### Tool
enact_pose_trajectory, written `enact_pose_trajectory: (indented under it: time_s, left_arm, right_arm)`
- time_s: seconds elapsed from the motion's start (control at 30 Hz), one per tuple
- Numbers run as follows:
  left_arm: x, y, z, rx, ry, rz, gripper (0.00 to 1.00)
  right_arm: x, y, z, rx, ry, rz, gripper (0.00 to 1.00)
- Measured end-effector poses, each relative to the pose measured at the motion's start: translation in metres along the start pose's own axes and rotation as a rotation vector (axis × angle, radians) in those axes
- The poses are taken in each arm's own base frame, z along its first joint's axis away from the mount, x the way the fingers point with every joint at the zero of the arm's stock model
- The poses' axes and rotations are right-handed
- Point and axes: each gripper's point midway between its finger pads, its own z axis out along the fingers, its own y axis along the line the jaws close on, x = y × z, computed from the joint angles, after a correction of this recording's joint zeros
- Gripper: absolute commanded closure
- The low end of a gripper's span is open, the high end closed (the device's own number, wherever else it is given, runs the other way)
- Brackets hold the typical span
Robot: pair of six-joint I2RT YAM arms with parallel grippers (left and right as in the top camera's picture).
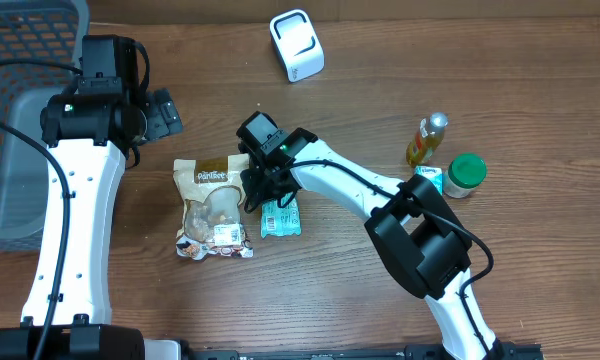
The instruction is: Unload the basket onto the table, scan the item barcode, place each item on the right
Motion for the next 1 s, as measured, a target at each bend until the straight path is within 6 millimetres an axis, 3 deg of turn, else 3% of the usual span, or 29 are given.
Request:
enact_pose_trajectory:
  time_s: [0.37,0.67,0.77,1.0]
  left_arm:
    - [0.000,0.000,0.000,0.000,0.000,0.000,0.00]
    - [0.000,0.000,0.000,0.000,0.000,0.000,0.00]
    - [0.000,0.000,0.000,0.000,0.000,0.000,0.01]
    - [0.000,0.000,0.000,0.000,0.000,0.000,0.01]
  right_arm:
    - [0.005,-0.054,-0.010,0.190,0.020,0.166,0.96]
    - [-0.005,-0.063,-0.040,0.258,0.001,0.177,0.94]
    - [-0.012,-0.067,-0.053,0.263,-0.024,0.192,0.86]
    - [-0.027,-0.082,-0.059,0.261,-0.073,0.217,0.82]
